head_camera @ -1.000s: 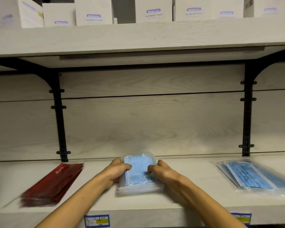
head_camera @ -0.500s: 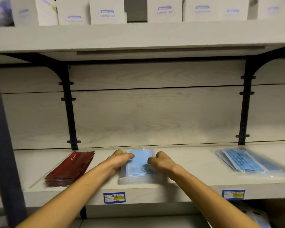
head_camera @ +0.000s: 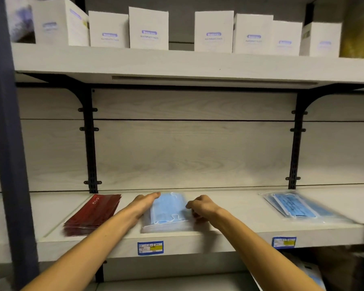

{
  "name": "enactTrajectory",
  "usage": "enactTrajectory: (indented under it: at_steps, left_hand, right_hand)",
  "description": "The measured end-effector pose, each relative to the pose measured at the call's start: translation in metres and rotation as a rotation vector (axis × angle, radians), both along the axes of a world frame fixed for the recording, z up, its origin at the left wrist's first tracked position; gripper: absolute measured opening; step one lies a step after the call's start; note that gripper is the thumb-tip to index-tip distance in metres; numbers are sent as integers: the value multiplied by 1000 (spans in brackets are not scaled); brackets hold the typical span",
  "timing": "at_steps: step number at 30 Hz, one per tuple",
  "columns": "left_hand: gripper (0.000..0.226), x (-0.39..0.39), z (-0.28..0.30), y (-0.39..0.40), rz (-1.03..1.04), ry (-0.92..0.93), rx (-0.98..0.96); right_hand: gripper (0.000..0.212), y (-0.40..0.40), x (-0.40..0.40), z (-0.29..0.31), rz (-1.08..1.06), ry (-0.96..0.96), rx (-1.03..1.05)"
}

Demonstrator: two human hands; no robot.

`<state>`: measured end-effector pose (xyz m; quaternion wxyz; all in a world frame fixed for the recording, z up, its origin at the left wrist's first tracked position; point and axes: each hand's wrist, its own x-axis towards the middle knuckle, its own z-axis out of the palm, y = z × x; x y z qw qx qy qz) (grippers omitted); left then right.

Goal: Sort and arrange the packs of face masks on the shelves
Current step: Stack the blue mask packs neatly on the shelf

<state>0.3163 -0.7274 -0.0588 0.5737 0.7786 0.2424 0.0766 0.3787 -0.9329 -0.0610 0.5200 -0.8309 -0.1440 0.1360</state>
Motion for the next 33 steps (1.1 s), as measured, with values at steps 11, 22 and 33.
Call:
enactTrajectory:
  at_steps: [11,22,33]
  left_hand:
    - [50,10,-9,4,-72,39,89]
    - [76,33,14,6,-143,76,515]
    - [74,98,21,-150,-464,37,797]
  right_hand:
    - [14,17,3,-11,-9,-132,-144]
    - [40,-22,17,-6,-64,-320,-308]
    - [56,-175,38,15,-144,-589,-690]
